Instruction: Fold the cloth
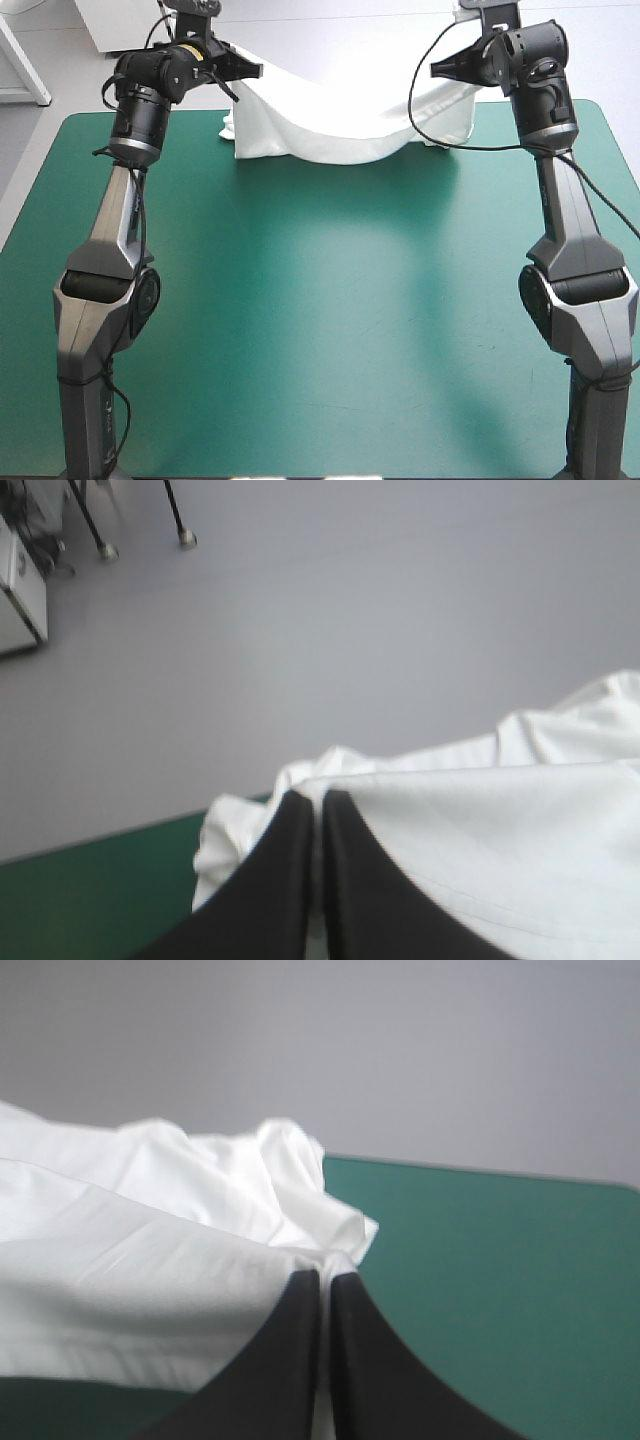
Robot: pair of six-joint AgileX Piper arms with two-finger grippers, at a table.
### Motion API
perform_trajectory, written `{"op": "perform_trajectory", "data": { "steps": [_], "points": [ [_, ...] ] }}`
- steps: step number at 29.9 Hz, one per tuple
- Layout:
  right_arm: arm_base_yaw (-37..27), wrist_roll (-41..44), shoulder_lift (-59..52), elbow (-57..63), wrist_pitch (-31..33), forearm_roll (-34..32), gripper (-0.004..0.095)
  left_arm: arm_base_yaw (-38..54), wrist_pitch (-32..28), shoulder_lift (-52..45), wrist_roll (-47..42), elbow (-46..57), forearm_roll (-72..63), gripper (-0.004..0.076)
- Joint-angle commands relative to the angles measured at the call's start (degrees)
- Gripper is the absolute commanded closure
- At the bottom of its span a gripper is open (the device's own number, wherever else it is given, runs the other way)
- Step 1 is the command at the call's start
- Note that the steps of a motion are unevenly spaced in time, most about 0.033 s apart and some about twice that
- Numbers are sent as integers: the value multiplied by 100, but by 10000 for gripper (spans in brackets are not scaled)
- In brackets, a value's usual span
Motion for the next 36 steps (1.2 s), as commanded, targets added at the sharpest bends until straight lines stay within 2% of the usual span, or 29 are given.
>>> {"op": "perform_trajectory", "data": {
  "steps": [1, 5, 13, 17, 21, 25, 30, 32, 36],
  "points": [
    [-194, -44, -75, -125, 218, 65, 908, -7, 269, -83, -278, -167, 46, 746],
    [-251, -178, 84, 103, 259, 333, 908, -7, 1014, 222, -562, -167, 138, 746],
    [-251, -113, -85, 1644, 257, 704, 908, -7, 2266, 411, -1046, -76, 970, 746],
    [-251, -113, -261, 2380, 257, 731, 908, -7, 2269, 284, -1233, 608, 838, 746],
    [-251, -1, -650, 3190, -29, 709, 908, -7, 1759, -218, -1428, 1941, 783, 746],
    [-251, 148, -1119, 4473, -618, 607, 908, -18, 202, -1342, -1604, 4282, 783, 746],
    [-230, 362, -2019, 6314, -1526, 619, 908, -18, -1258, -2964, -1585, 7151, 785, 746],
    [-230, 402, -2364, 6977, -1741, 646, 908, -18, -1618, -3479, -1625, 8054, 704, 746],
    [-230, 402, -3258, 8302, -1946, 674, 908, -18, -1779, -4505, -1628, 9227, 688, 746]
  ]
}}
